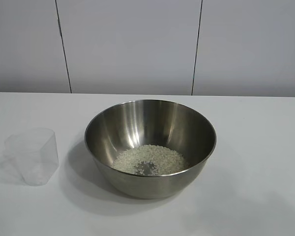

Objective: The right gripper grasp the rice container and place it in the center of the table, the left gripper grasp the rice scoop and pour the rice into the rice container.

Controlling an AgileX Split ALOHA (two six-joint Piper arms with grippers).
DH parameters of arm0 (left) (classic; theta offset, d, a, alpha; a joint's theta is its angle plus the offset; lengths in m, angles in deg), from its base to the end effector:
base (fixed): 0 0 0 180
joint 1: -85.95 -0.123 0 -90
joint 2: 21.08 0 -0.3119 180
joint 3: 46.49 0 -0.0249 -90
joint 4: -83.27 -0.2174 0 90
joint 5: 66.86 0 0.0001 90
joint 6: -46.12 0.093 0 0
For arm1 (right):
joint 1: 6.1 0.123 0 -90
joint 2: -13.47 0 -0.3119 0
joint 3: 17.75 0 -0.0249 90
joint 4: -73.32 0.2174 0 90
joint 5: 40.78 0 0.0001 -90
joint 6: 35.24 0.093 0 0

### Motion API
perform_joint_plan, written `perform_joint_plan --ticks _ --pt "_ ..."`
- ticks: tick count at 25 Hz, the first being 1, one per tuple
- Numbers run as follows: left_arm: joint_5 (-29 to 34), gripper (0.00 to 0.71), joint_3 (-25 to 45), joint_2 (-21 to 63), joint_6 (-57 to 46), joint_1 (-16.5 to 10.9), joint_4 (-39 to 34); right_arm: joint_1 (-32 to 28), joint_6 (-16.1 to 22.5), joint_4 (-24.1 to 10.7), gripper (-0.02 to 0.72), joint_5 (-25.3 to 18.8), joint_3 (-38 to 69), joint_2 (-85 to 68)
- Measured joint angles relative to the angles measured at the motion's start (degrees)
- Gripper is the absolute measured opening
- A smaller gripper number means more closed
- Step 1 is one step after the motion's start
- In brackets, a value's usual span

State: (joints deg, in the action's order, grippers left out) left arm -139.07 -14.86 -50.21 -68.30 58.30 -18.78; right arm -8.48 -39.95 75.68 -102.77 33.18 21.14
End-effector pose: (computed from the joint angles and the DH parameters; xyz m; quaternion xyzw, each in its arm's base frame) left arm -0.0139 -0.1050 0.4006 0.2910 0.6538 -0.2045 0.6679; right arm -0.0564 0.0057 0.2518 -0.0183 0.8682 -0.0101 0.4958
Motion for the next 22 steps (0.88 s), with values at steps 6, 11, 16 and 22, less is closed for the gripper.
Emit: perform_joint_plan --ticks 6,11,16,22 --pt "5.81 0.099 0.00 -0.03 0.00 0.00 0.00 0.00 0.00 0.00 0.516 0.00 0.00 0.00" --pt "15.52 0.099 0.92 -0.26 0.00 0.00 0.00 0.00 0.00 0.00 0.516 0.00 0.00 0.00" --pt "28.14 0.101 3.29 -0.57 -1.81 0.00 0.00 0.00 0.07 0.00 0.516 0.01 0.00 0.00" --pt "35.20 0.102 4.87 -3.06 -9.83 0.00 0.00 0.00 0.18 0.00 0.516 0.01 0.00 0.00"
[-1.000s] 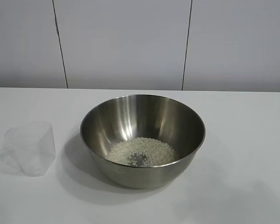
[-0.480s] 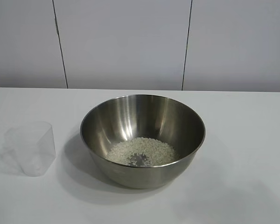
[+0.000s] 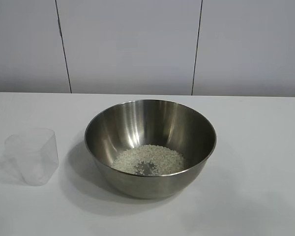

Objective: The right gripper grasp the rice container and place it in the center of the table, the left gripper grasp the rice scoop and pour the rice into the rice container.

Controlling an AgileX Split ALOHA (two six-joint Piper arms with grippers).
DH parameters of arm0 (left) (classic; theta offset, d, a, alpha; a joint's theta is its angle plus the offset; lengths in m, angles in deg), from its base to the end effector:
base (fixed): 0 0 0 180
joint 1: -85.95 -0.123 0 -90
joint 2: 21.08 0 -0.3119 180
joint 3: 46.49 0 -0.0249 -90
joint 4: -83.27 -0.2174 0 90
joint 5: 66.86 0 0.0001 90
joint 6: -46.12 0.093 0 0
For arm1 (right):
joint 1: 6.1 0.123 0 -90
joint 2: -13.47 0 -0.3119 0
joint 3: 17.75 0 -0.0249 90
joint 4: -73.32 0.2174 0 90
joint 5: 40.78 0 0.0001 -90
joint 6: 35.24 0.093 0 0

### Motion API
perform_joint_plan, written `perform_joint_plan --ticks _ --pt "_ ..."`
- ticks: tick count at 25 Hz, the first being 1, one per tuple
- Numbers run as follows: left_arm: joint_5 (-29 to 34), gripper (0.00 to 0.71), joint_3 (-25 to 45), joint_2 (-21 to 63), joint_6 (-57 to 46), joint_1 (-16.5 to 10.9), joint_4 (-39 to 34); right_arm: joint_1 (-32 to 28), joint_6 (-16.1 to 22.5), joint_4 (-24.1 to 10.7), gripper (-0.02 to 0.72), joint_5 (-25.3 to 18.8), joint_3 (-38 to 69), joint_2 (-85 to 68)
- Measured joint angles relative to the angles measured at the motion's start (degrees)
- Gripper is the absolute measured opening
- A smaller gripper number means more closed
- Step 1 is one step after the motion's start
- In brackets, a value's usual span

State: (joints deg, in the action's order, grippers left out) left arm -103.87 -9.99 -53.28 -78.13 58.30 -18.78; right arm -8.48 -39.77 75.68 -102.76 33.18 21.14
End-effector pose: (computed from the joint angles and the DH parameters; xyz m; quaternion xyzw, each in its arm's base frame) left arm 0.0281 -0.0470 0.4075 -0.0162 0.6428 -0.1395 0.7530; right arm -0.0564 0.0057 0.2518 -0.0169 0.8682 -0.0093 0.4958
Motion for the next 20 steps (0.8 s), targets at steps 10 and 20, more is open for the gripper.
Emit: perform_joint_plan --ticks 10,20 --pt "0.53 0.116 0.30 -5.54 -5.43 0.00 1.08 0.00 0.00 0.00 0.516 0.00 0.00 0.00" --pt "28.20 0.132 4.26 -5.54 -1.34 0.00 6.02 0.00 0.00 0.00 0.516 0.00 0.00 0.00"
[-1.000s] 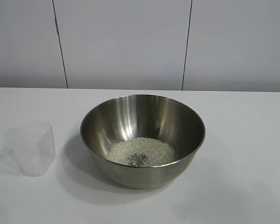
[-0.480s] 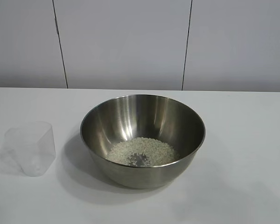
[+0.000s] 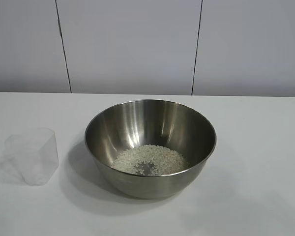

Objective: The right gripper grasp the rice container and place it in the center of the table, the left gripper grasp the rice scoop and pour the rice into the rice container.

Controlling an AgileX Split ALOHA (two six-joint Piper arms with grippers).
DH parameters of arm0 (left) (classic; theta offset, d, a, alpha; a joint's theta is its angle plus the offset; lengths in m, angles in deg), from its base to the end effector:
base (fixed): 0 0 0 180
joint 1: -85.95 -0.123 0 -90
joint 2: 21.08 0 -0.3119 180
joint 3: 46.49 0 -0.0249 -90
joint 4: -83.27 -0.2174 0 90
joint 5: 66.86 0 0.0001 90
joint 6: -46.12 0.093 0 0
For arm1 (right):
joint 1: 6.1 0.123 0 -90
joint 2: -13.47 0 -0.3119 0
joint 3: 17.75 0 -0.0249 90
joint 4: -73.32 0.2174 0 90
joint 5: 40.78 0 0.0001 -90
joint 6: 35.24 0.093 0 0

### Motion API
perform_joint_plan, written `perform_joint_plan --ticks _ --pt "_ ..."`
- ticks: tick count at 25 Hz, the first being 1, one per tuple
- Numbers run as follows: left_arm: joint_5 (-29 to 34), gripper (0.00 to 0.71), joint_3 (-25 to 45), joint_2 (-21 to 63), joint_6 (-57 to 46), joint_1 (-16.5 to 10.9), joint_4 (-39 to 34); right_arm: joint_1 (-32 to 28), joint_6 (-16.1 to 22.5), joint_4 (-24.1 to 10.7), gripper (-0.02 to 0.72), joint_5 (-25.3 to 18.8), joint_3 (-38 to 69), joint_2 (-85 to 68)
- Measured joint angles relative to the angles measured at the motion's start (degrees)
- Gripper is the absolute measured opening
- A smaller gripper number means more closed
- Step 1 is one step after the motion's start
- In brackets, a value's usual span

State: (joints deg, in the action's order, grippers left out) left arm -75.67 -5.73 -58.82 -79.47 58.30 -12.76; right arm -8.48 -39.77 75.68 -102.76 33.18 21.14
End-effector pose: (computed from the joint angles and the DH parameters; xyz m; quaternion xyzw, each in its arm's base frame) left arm 0.0524 0.0116 0.3985 -0.2531 0.5876 -0.0611 0.7661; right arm -0.0564 0.0057 0.2518 -0.0169 0.8682 -0.0093 0.4958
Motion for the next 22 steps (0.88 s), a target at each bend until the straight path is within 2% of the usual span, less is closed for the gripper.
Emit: perform_joint_plan --ticks 2,4,5,8,12,14,17,20,22 --pt "4.62 0.168 0.13 0.00 4.52 0.00 2.02 0.00 0.00 0.00 0.516 0.00 0.00 0.00" --pt "6.90 0.250 0.13 -0.14 11.84 0.00 7.16 0.00 0.00 0.00 0.516 0.00 0.00 0.00" --pt "7.97 0.296 0.13 -0.42 17.88 0.00 12.02 0.00 0.00 0.00 0.516 0.00 0.00 0.00" --pt "10.39 0.370 0.40 -0.59 42.36 0.00 32.20 0.00 0.00 0.00 0.516 0.00 0.00 0.00" --pt "15.88 0.391 0.40 3.47 81.33 0.00 61.45 0.00 0.00 0.00 0.516 0.00 0.00 0.00" --pt "24.23 0.394 0.22 7.75 99.34 0.00 75.79 0.00 0.00 0.00 0.516 0.00 0.00 0.00" --pt "39.91 0.396 0.04 13.18 119.14 0.00 93.78 0.00 0.00 0.00 0.516 0.00 0.00 0.00" --pt "50.65 0.396 -1.05 16.29 131.20 0.13 107.06 0.00 0.00 0.00 0.516 0.00 0.00 0.00" --pt "57.71 0.386 -2.34 17.08 134.92 1.04 110.72 0.00 0.00 0.00 0.516 0.00 0.00 0.00"
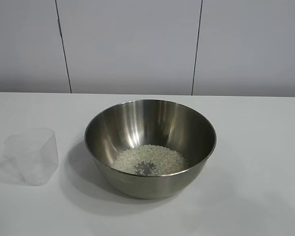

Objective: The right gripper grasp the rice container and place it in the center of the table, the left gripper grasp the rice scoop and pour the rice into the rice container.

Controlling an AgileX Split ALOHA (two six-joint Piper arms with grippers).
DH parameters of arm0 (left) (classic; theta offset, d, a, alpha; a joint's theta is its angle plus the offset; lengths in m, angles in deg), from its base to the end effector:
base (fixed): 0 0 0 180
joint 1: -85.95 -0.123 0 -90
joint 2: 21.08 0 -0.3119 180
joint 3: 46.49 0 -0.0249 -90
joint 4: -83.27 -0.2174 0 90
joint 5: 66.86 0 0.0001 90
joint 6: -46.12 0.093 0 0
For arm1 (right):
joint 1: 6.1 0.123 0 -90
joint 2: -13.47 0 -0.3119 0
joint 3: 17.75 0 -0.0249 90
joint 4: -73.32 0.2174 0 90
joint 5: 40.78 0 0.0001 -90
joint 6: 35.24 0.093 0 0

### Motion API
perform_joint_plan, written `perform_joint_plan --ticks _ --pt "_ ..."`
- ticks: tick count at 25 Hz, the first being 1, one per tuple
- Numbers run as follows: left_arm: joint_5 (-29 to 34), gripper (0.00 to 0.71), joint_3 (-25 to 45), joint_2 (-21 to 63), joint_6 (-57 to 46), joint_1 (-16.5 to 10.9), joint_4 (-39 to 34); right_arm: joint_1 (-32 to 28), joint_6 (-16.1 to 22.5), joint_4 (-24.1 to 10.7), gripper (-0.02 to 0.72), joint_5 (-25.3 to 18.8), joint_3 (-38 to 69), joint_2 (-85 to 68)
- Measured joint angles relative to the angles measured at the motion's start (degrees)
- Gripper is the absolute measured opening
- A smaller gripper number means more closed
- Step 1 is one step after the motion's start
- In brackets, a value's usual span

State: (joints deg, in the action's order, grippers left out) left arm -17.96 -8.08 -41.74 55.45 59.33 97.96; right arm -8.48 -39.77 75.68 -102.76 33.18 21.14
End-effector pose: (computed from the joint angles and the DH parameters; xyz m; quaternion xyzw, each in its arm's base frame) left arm -0.0197 -0.0297 0.3393 -0.1318 0.7914 0.0588 0.5940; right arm -0.0564 0.0057 0.2518 -0.0169 0.8682 -0.0093 0.4958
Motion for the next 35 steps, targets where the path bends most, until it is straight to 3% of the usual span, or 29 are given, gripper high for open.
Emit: perform_joint_plan --ticks 3,6,8,11,16,23,29,32,35 --pt "10.34 0.365 -1.59 0.38 -0.55 2.75 -0.87 0.00 0.00 0.00 0.516 0.00 0.00 0.00" --pt "20.40 0.358 -1.89 1.20 -3.59 6.32 -6.15 0.00 0.00 0.00 0.516 0.00 0.00 0.00" --pt "23.11 0.356 -1.91 2.63 -4.89 8.98 -8.09 0.00 0.00 0.00 0.516 0.00 0.00 0.00" --pt "23.86 0.354 -1.91 6.97 -5.27 11.68 -9.14 0.00 0.00 0.00 0.516 0.01 0.00 0.00" --pt "24.55 0.352 0.28 14.52 -1.99 12.07 -9.87 0.00 0.00 0.00 0.516 0.01 0.00 0.00" --pt "23.34 0.353 9.01 14.50 -1.40 14.83 -9.84 0.00 0.00 0.00 0.516 0.01 0.00 0.00" --pt "17.21 0.353 11.40 14.50 -1.21 18.64 -9.90 0.00 0.00 0.00 0.516 0.01 0.00 0.00" --pt "16.67 0.353 11.59 14.50 -1.21 21.31 -9.90 0.00 0.00 0.00 0.516 0.01 0.00 0.00" --pt "16.59 0.353 11.64 14.50 -1.21 21.98 -9.90 0.00 0.00 0.00 0.516 0.01 0.00 0.00"
